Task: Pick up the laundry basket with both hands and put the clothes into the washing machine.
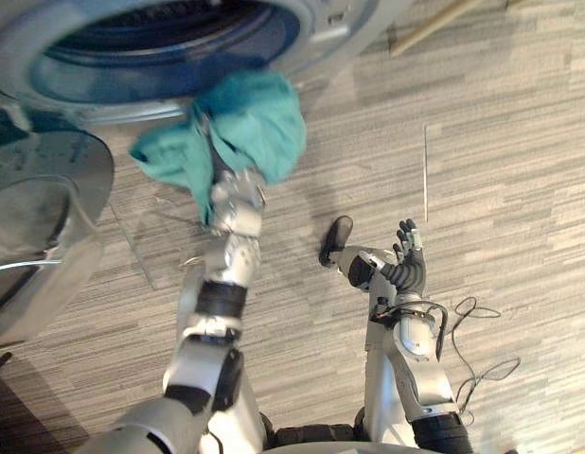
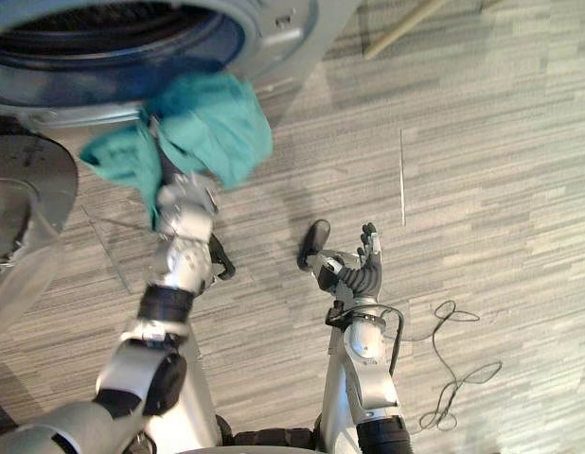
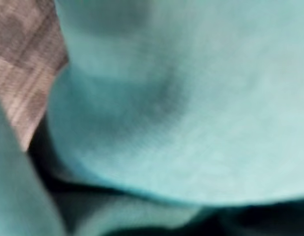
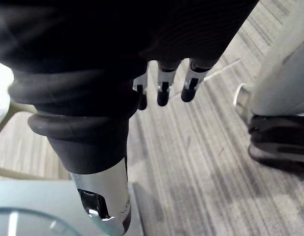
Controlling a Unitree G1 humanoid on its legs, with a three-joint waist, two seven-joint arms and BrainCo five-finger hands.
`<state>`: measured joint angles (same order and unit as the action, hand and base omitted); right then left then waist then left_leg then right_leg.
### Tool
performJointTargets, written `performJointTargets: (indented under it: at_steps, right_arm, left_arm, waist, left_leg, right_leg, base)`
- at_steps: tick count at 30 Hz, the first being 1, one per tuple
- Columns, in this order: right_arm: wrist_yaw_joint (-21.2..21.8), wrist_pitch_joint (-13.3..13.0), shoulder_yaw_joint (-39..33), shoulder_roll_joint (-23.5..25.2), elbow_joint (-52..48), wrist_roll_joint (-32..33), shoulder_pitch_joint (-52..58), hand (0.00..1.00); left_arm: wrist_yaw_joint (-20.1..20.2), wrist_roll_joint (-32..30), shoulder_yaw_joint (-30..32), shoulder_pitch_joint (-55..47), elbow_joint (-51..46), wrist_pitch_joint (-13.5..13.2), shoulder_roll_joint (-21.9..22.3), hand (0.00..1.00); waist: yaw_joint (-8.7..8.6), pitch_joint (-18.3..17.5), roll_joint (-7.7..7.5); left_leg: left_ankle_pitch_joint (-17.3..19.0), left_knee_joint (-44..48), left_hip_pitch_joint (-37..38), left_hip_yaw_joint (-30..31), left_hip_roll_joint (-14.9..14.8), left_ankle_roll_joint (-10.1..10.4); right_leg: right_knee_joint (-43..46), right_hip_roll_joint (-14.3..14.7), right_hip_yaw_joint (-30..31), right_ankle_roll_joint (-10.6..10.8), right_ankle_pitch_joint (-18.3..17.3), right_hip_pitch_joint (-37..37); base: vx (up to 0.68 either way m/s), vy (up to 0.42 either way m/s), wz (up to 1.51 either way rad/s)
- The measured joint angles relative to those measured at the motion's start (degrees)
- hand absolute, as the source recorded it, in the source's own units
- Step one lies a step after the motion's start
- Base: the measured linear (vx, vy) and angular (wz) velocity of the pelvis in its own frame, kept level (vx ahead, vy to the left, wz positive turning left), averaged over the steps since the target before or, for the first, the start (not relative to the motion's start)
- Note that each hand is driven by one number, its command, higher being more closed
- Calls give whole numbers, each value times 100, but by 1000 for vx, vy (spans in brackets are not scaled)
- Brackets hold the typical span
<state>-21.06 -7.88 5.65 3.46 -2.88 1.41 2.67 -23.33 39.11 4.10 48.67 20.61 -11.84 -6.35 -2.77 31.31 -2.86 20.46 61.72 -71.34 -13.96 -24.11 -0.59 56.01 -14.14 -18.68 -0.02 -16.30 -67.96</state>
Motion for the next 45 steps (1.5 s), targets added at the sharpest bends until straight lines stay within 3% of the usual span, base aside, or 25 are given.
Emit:
performJointTargets:
  at_steps: [3,8,12,16,21,25,26,27,30,31,32,34,36,45]
  right_arm:
    - [2,-181,124,-1,-171,-96,251,0]
    - [7,-375,451,-3,-484,-377,357,0]
    - [150,-542,623,-10,-556,-332,362,0]
    - [337,-760,773,-17,-743,-84,373,0]
    - [384,-832,823,-23,-838,44,317,0]
    - [359,-815,769,-14,-1035,99,210,0]
    - [358,-816,753,-12,-1064,138,210,0]
    - [382,-875,729,-8,-1095,198,212,0]
    - [385,-984,617,-5,-1155,308,213,0]
    - [389,-1021,533,-1,-1181,365,212,0]
    - [402,-1116,482,0,-1182,494,215,0]
    - [471,-1198,429,3,-1182,633,216,0]
    - [512,-1191,430,3,-1181,788,216,0]
    - [872,-720,443,-4,-825,927,232,0]
  left_arm:
    - [-200,121,32,619,-3,-199,-535,100]
    - [-472,132,-30,1587,4,-381,-1037,100]
    - [-564,131,-227,2530,517,-362,-1506,100]
    - [-588,47,-477,3699,991,-173,-2006,100]
    - [-814,-40,-1383,5211,1054,-112,-2385,100]
    - [-899,-1558,-1887,5920,1098,245,-2702,100]
    - [-1056,-2211,-2091,6082,1207,490,-2873,100]
    - [-1173,-3361,-2280,6271,1362,901,-3002,100]
    - [-1161,-4799,-2527,6369,1443,1371,-3111,100]
    - [-1153,-5353,-2576,6369,1533,1528,-3090,0]
    - [-1056,-6025,-2606,6346,1674,1703,-3076,0]
    - [-752,-6575,-2575,6307,1932,1916,-3074,0]
    - [-367,-6680,-2353,6176,2084,2023,-3034,0]
    - [722,-5087,-1001,4817,2314,1755,-2653,0]
  waist:
    - [2,0,0]
    - [-65,-3,-5]
    - [-119,0,-23]
    - [-171,4,-39]
    - [-217,15,-157]
    - [-253,17,-167]
    - [-253,20,-209]
    - [-257,27,-251]
    - [-275,27,-252]
    - [-275,27,-252]
    - [-282,27,-252]
    - [-283,27,-252]
    - [-278,27,-252]
    - [-255,27,-252]
  left_leg:
    - [8,252,-432,117,-88,-13]
    - [65,705,-1060,247,-184,-104]
    - [137,1121,-1501,306,-308,-183]
    - [162,1390,-1933,386,-406,-214]
    - [158,1431,-2208,380,-468,-218]
    - [157,1371,-2367,322,-475,-224]
    - [153,1325,-2384,285,-471,-229]
    - [152,1279,-2390,244,-464,-232]
    - [143,1192,-2360,175,-421,-248]
    - [143,1161,-2331,139,-395,-249]
    - [143,1126,-2300,100,-389,-250]
    - [143,1079,-2252,48,-391,-250]
    - [142,1005,-2208,23,-400,-249]
    - [-22,476,-1742,-7,-357,-212]
  right_leg:
    - [206,4,-12,-5,-1,-370]
    - [618,-7,38,-84,-47,-958]
    - [1005,-8,140,-134,-75,-1424]
    - [1208,5,163,-195,-53,-1841]
    - [1179,25,155,-304,42,-2110]
    - [1052,61,164,-269,111,-2278]
    - [997,87,165,-275,136,-2306]
    - [932,96,175,-280,174,-2328]
    - [820,94,207,-243,217,-2330]
    - [798,84,232,-235,222,-2330]
    - [767,86,254,-223,233,-2325]
    - [729,96,280,-221,239,-2321]
    - [656,116,271,-219,254,-2291]
    - [140,202,34,-209,295,-1685]
  base:
    - [-99,-24,-11]
    - [-91,-13,-9]
    - [-97,-6,-15]
    - [-77,8,-17]
    - [-53,8,-11]
    - [-42,34,-14]
    - [-48,32,-8]
    - [-50,34,-8]
    - [-42,53,-4]
    - [-38,65,1]
    - [-37,62,0]
    - [-37,36,-2]
    - [-39,27,-4]
    - [-15,19,5]
